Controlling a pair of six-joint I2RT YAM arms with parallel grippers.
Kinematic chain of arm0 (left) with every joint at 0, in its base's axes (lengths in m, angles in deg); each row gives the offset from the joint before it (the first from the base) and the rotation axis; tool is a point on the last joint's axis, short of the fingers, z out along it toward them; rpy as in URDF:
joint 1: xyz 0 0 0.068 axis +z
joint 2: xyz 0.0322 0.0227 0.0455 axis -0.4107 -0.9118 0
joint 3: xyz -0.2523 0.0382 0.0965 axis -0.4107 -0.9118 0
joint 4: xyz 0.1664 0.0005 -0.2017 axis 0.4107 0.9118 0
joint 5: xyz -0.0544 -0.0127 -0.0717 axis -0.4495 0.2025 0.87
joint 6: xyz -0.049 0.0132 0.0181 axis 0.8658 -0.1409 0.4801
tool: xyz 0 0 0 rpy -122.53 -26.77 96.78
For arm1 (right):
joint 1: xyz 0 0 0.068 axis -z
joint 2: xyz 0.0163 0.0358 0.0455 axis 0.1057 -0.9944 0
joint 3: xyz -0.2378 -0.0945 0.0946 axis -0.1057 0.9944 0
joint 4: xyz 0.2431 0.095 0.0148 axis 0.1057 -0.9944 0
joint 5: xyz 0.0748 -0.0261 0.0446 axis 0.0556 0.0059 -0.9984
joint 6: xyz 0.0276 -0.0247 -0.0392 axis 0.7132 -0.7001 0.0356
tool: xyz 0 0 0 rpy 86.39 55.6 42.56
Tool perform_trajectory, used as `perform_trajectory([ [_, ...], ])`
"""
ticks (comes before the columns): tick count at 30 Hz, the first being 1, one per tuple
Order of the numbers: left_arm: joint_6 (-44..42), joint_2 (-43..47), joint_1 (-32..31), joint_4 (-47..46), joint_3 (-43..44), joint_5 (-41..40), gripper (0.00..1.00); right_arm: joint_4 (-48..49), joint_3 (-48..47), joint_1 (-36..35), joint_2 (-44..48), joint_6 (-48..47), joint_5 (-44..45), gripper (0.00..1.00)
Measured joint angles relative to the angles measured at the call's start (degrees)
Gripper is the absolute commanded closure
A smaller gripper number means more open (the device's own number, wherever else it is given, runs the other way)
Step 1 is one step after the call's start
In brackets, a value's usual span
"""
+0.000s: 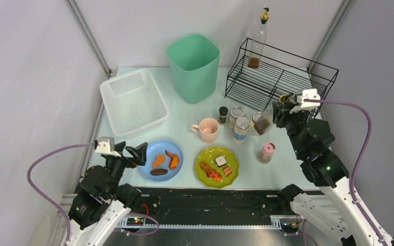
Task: Clear the kitchen counter
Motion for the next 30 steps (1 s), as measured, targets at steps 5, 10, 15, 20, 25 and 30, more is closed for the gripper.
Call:
perform_trajectory([
  [5, 0.0, 0.0, 0.0, 0.0, 0.0, 0.0, 0.02, -0.2, -7.1, -0.1, -2.8, -3.1, 0.6, 1.00],
  [10, 0.0, 0.0, 0.0, 0.0, 0.0, 0.0, 0.02, 3.1, -13.1, -0.1, -6.6, -7.3, 1.2, 1.00],
  [15, 0.0, 0.0, 0.0, 0.0, 0.0, 0.0, 0.02, 10.0, -17.4, 0.5, -11.8, -12.6, 2.1, 1.00],
  [20, 0.0, 0.0, 0.0, 0.0, 0.0, 0.0, 0.02, 15.8, -21.0, 5.6, -19.0, -14.1, 1.6, 1.00],
  [25, 0.0, 0.0, 0.0, 0.0, 0.0, -0.1, 0.02, 18.5, -25.4, 12.5, -27.2, -12.8, 0.1, 1.00],
  [30, 0.0, 0.0, 0.0, 0.0, -0.1, -0.3, 0.02, 20.2, -31.3, 17.0, -35.7, -11.3, -1.4, 1.00],
])
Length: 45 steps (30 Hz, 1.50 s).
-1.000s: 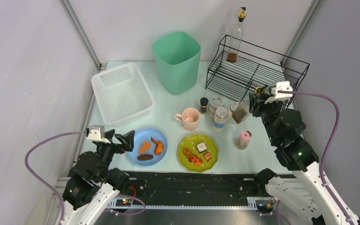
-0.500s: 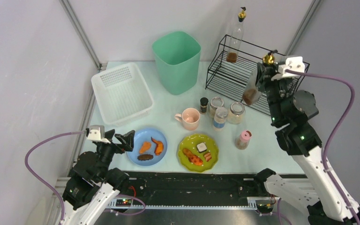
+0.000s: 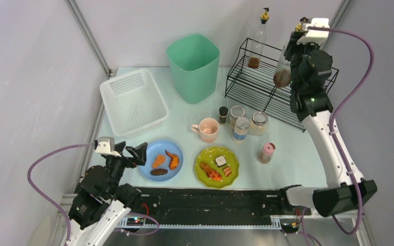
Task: Clear the kitchen counter
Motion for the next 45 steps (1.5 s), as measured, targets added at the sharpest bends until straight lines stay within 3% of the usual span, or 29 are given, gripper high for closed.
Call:
perform_trajectory([
  [14, 0.0, 0.0, 0.0, 0.0, 0.0, -0.4, 0.02, 3.6, -22.6, 5.9, -22.1, 2.7, -0.5, 1.00],
  [22, 0.0, 0.0, 0.0, 0.0, 0.0, -1.0, 0.02, 4.3, -30.9, 7.5, -30.8, 3.9, 0.7, 1.00],
  [32, 0.0, 0.0, 0.0, 0.0, 0.0, -1.5, 0.02, 5.6, -33.8, 8.3, -37.7, 5.1, 1.6, 1.00],
  [45, 0.3, 0.0, 0.0, 0.0, 0.0, -1.5, 0.02, 6.5, -35.8, 8.9, -40.0, 5.5, 2.7, 1.00],
])
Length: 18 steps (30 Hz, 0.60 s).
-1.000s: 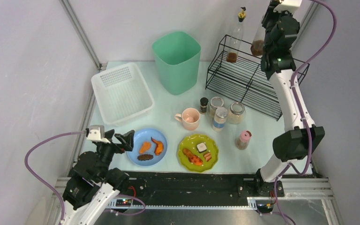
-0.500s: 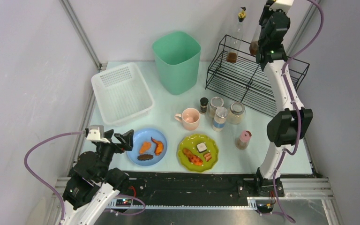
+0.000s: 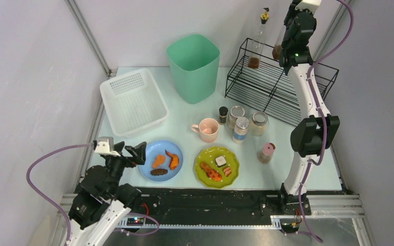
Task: Clear the kitchen counter
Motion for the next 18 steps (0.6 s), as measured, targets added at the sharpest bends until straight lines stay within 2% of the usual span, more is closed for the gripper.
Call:
perform_trajectory([
  [18, 0.2, 0.0, 0.0, 0.0, 0.0, 0.0, 0.02, -3.5, -3.8, -1.2, -6.6, 1.7, 8.8, 1.00],
])
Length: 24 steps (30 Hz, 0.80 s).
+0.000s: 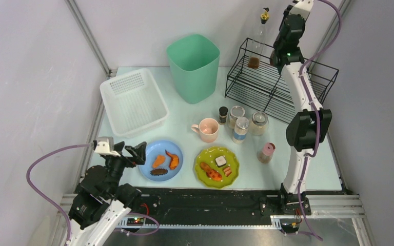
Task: Clear the kitchen counter
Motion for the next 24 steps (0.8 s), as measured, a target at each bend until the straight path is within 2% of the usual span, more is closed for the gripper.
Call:
perform_trajectory([
  [21, 0.0, 0.0, 0.0, 0.0, 0.0, -0.4, 0.02, 6.4, 9.4, -4.7, 0.0, -1.4, 2.2, 1.00],
  [23, 0.0, 0.0, 0.0, 0.0, 0.0, -0.4, 0.02, 8.2, 10.4, -4.9, 0.2, -1.6, 2.3, 0.95],
  [24, 0.0, 0.0, 0.0, 0.0, 0.0, -0.4, 0.02, 9.0, 11.0, -4.9, 0.2, -1.8, 2.4, 0.88],
])
